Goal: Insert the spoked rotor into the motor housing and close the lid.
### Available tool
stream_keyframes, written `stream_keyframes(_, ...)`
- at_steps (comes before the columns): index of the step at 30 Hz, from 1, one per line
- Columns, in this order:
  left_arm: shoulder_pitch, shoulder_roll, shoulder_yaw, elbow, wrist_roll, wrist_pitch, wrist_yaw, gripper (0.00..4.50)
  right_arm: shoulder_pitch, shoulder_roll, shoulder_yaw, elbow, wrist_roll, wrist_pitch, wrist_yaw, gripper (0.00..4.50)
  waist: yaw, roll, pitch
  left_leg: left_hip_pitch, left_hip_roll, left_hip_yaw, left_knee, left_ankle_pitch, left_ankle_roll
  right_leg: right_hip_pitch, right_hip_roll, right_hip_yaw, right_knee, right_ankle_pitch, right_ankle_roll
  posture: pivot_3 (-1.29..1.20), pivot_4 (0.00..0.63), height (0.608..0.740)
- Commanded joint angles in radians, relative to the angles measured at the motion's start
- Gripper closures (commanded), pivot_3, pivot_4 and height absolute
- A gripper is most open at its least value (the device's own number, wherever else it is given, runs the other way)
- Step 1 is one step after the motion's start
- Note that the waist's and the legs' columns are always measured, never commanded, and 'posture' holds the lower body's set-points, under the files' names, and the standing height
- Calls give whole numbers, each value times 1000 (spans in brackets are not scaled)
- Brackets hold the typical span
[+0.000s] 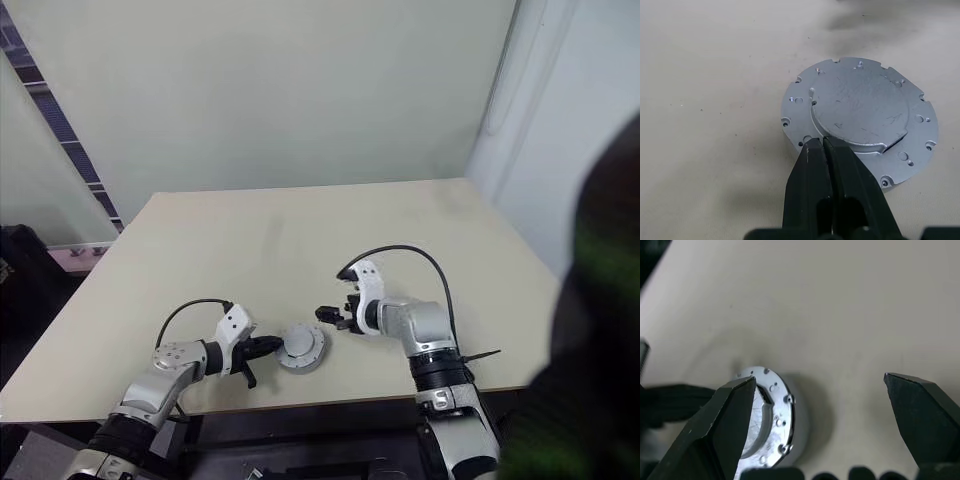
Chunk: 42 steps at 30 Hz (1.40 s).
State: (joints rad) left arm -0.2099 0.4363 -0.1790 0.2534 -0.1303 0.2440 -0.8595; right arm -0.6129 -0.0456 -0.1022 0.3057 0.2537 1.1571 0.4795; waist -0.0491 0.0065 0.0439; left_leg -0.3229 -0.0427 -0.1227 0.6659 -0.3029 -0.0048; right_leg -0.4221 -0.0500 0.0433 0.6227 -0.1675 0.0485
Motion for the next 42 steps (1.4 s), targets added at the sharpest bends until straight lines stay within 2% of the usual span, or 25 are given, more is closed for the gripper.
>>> stream_keyframes(1, -4, -15, -35, -1, 13, 7, -17, 4500, -40, 26, -126, 34, 88, 114, -42, 27, 0, 0, 0, 0, 0, 0, 0, 0, 0, 0, 0, 0, 0, 0, 0, 0, 0, 740)
stream_keyframes(5, 1, -13, -34, -7, 12, 8, -20, 4500, -54, 51, -244, 101, 146, 189, -82, 27, 0, 0, 0, 0, 0, 0, 0, 0, 0, 0, 0, 0, 0, 0, 0, 0, 0, 740)
stream_keyframes(14, 9, -4, -31, -24, 10, 18, -20, 4500, -59, 91, -377, 192, 226, 242, -128, 27, 0, 1, 0, 0, 0, 0, 0, 0, 0, 0, 0, 0, -1, 0, 0, 0, 0, 740)
stream_keyframes(42, 4, 3, -26, -31, 11, 29, -15, 4500, 5, 191, -387, 227, 285, 222, -178, 27, -2, 1, 0, 0, 1, 0, 0, 0, 0, 0, 1, 0, 0, 0, 0, 0, 0, 740)
